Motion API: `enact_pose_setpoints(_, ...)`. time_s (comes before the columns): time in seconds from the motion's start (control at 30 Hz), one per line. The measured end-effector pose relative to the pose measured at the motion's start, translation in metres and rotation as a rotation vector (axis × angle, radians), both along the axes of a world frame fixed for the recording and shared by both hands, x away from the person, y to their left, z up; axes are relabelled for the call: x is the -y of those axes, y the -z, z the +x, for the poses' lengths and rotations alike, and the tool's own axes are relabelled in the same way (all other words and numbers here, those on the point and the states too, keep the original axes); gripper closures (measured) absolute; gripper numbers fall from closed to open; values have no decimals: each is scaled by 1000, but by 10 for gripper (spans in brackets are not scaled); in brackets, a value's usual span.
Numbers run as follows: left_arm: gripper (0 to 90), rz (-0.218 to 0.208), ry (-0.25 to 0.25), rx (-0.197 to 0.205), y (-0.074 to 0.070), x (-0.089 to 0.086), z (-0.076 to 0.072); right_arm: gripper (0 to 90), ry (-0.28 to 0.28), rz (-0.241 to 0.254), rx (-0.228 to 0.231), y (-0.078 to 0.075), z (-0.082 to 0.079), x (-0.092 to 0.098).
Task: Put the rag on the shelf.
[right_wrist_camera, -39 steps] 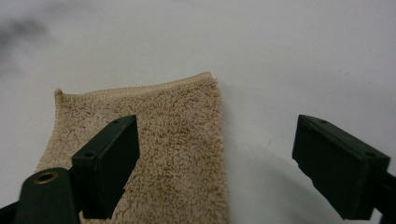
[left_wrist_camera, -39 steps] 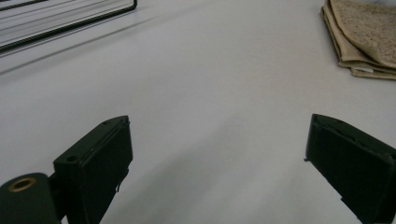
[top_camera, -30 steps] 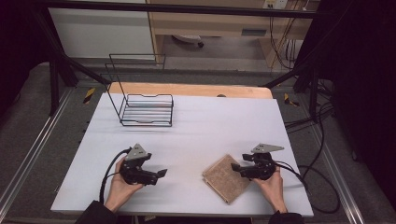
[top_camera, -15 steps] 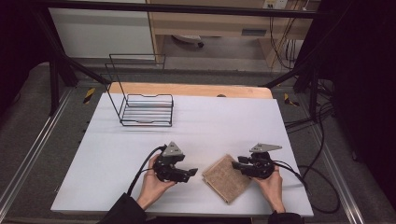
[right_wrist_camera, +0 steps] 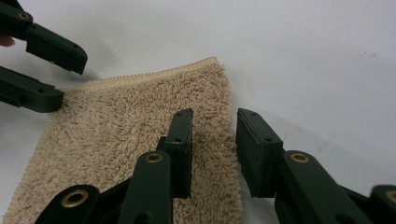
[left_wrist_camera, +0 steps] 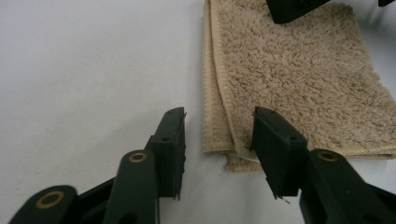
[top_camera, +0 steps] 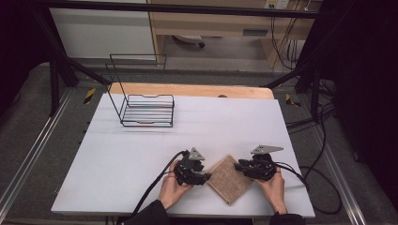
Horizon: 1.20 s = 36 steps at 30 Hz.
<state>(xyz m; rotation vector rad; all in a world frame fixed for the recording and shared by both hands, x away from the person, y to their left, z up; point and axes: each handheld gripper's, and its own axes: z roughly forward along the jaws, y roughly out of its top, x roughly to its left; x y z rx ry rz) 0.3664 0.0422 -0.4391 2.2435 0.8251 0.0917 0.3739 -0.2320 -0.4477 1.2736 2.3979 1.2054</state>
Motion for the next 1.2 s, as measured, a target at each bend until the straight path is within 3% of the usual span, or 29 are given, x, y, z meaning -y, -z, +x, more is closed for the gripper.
enact_pose_setpoints(0.2, 627, -2, 9, -23, 3, 4, 0, 678, -2, -5, -16, 1, -1, -1)
enact_pose_setpoints(0.47, 664, -2, 10, -58, 3, 5, -1, 712, -8, -2, -33, 3, -1, -3)
enact_pose_setpoints(0.53, 743, -21, 29, -98, 4, 6, -2, 717, -12, 0, -42, 3, -1, -3)
enact_pose_setpoints(0.57, 735, -21, 29, -98, 4, 6, -2, 717, -12, 0, -42, 3, -1, -3)
enact_pose_setpoints(0.7, 740, 25, 28, -37, 2, 12, -9, 691, -10, -7, -35, 4, -1, -4)
enact_pose_setpoints(0.77, 736, 34, 30, -37, 1, 12, -9, 668, -10, -13, -22, 4, 0, -4)
enact_pose_setpoints(0.87, 590, 68, 9, 11, 0, 13, -7, 662, -9, -18, -20, 4, -1, -3)
enact_pose_setpoints(0.9, 590, 77, 2, 18, 0, 13, -5, 662, -9, -18, -20, 4, -1, -3)
enact_pose_setpoints(1.0, 603, 44, 6, -37, 2, 11, 1, 650, -7, -23, -15, 5, 0, -3)
enact_pose_setpoints(1.2, 639, 43, 3, -61, 2, 11, 3, 660, -6, -18, -26, 5, 0, -4)
